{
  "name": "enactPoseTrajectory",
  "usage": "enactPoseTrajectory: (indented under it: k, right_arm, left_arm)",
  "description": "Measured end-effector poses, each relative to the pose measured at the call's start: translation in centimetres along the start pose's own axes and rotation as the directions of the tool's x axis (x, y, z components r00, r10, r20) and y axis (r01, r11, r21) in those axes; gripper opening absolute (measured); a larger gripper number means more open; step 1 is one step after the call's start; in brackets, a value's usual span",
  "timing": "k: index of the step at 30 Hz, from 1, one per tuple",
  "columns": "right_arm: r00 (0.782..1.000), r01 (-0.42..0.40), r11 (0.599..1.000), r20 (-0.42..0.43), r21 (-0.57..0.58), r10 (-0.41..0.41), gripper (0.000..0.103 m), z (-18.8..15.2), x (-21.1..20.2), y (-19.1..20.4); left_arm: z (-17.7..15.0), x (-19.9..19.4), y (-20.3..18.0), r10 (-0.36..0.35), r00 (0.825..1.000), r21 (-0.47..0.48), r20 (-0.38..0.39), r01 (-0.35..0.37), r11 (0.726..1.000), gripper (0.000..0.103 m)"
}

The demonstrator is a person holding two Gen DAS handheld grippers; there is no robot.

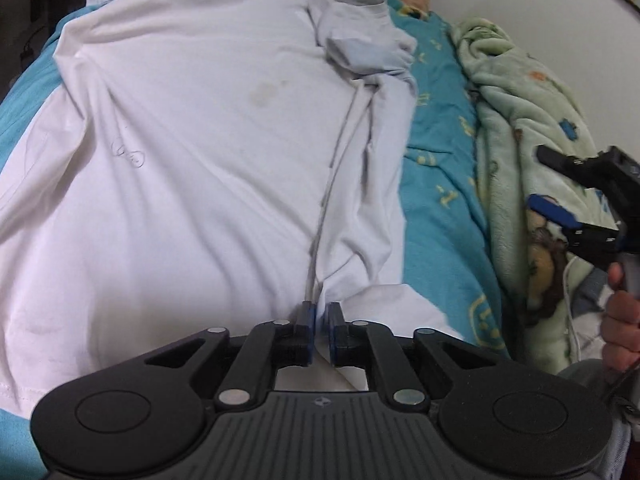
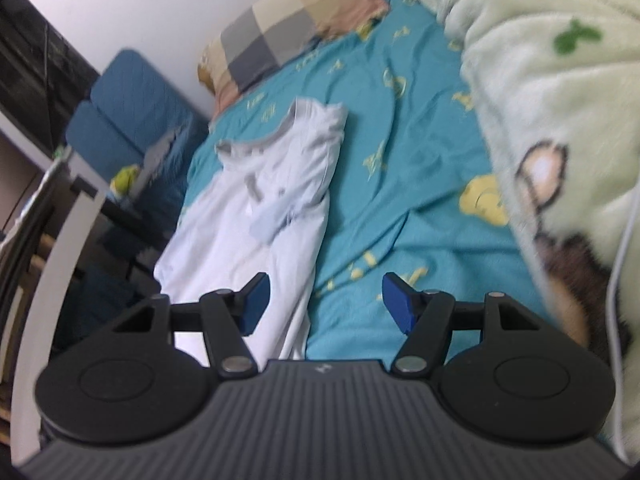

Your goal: Fold clothes

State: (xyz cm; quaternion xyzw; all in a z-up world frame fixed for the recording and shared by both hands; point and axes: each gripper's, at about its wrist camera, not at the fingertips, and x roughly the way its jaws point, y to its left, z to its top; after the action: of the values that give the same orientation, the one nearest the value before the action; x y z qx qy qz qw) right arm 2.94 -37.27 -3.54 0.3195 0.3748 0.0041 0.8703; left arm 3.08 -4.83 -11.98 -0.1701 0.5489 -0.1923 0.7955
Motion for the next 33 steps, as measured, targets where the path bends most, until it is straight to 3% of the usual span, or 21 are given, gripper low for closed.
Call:
enactPoseTrajectory:
  k: [2, 5, 8, 13, 17, 20, 22, 24, 28, 30, 31, 32, 33]
  right_arm:
    - [1.000, -0.009, 1.000, -0.022, 0.009, 0.009, 0.065, -0.2, 0.5, 0.0]
    - [1.000, -0.009, 0.999, -0.024, 0.044, 0.010, 0.065, 0.2, 0.8, -0.3]
    - [1.000, -0.010, 0.997, -0.010, 0.082, 0.010, 0.066, 0.9, 1.0, -0.6]
    - [0.998, -0.057, 0.986, 0.002, 0.155, 0.057, 0.066, 5.1, 3.8, -0.7]
    - [0.997, -0.072, 0.989, 0.002, 0.126, 0.072, 0.065, 8.8, 9.0, -0.1]
    - [0.997, -0.069, 0.991, -0.013, 0.117, 0.071, 0.065, 11.1, 13.7, -0.1]
    - [0.997, -0.066, 0.992, -0.021, 0.112, 0.069, 0.065, 12.6, 16.7, -0.5]
    - [0.997, -0.070, 0.990, -0.022, 0.119, 0.073, 0.065, 13.8, 19.4, -1.0]
    - [0.997, -0.060, 0.994, -0.049, 0.087, 0.064, 0.060, 14.7, 24.1, -1.8]
    - [0.997, -0.048, 0.997, -0.056, 0.056, 0.051, 0.049, 15.0, 26.0, -2.0]
    - [0.998, -0.036, 0.999, -0.045, 0.029, 0.037, 0.032, 15.0, 26.3, -1.8]
    - [0.999, -0.032, 0.999, -0.036, 0.018, 0.033, 0.018, 15.2, 26.4, -1.7]
    - [0.999, -0.039, 0.999, -0.028, 0.023, 0.040, 0.014, 15.6, 26.3, -1.7]
  left_arm:
    - [-0.1, -1.0, -0.4, -0.032, 0.999, 0.018, 0.031, 0.031, 0.999, 0.024]
    - [-0.3, -2.6, -2.0, -0.086, 0.993, 0.090, 0.084, 0.078, 0.993, 0.032]
    - [-0.9, -3.0, -5.0, -0.115, 0.988, 0.221, 0.103, 0.090, 0.971, 0.045]
    - [-3.8, -0.9, -8.9, -0.139, 0.988, 0.451, 0.066, 0.095, 0.888, 0.047]
    - [-5.8, 1.6, -10.1, -0.098, 0.994, 0.613, 0.052, 0.046, 0.789, 0.049]
    - [-6.4, 2.3, -10.0, -0.102, 0.994, 0.675, 0.036, 0.051, 0.736, 0.053]
    - [-6.5, 3.4, -9.9, -0.092, 0.995, 0.706, 0.031, 0.043, 0.707, 0.055]
    - [-6.2, 4.5, -9.6, -0.073, 0.997, 0.707, 0.005, 0.048, 0.706, 0.055]
    - [-5.5, 5.6, -8.7, -0.078, 0.997, 0.693, -0.014, 0.066, 0.718, 0.044]
    - [-5.1, 6.0, -8.2, -0.086, 0.996, 0.685, -0.019, 0.076, 0.725, 0.023]
    - [-4.9, 6.1, -8.0, -0.090, 0.996, 0.681, -0.018, 0.079, 0.728, 0.008]
    - [-4.6, 6.0, -7.8, -0.097, 0.995, 0.676, -0.009, 0.077, 0.733, 0.006]
    - [-4.4, 5.7, -7.6, -0.116, 0.993, 0.669, -0.005, 0.089, 0.738, 0.005]
